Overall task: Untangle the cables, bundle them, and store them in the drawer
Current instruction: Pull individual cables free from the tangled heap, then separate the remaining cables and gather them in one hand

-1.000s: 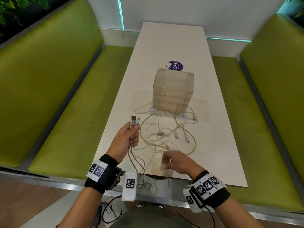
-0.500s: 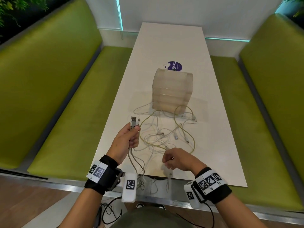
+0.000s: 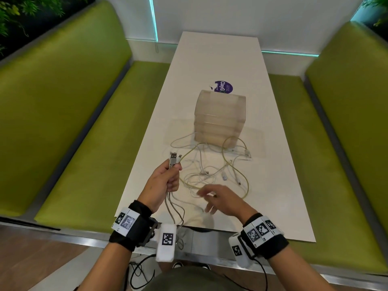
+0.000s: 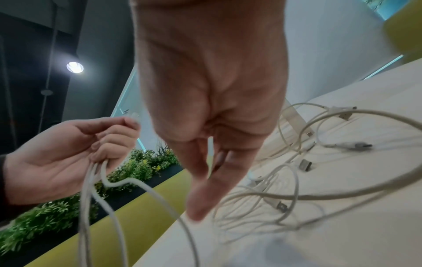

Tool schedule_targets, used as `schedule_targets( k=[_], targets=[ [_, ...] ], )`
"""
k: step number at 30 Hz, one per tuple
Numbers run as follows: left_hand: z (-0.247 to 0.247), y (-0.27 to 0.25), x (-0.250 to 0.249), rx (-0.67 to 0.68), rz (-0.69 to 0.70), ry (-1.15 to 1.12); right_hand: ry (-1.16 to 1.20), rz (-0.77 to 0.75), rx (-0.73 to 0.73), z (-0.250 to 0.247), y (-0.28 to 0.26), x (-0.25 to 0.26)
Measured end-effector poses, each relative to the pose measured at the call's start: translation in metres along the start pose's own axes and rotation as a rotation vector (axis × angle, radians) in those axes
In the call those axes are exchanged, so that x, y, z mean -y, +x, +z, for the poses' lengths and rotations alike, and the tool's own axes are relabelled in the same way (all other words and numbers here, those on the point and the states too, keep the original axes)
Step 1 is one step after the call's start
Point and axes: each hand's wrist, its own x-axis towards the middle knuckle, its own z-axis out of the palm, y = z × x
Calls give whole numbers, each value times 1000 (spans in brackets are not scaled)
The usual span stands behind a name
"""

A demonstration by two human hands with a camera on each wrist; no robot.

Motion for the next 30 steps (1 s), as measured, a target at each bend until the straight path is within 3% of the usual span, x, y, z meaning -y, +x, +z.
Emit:
schedule_targets(
  k=[2, 4, 9, 11, 15, 19, 22, 24, 27, 30],
  targets=[
    [0, 0, 0, -4, -4, -4, -87, 20, -233, -11, 8, -7],
    [1, 0, 0, 0, -6, 6, -193, 65, -330, -20, 16, -14],
    [4, 2, 2, 18, -7, 28, -357, 142, -203, -9, 33, -25],
    [3, 3, 2, 19, -6, 34, -394, 117, -240, -5, 36, -30],
    [-2, 4, 2, 9, 17, 60, -351, -21, -429, -17, 34, -29],
    [1, 7, 3, -17, 73, 86, -280, -327, -621, -37, 22, -10],
    [11, 12, 5, -52, 110, 93, -198, -545, -605, -41, 14, 10],
    [18, 17, 8, -59, 104, 95, -119, -607, -546, -36, 9, 24],
    [32, 19, 11, -68, 82, 80, 91, -577, -452, -19, 5, 39],
    [41, 18, 13, -40, 74, 49, 306, -473, -468, -8, 8, 49]
  ],
)
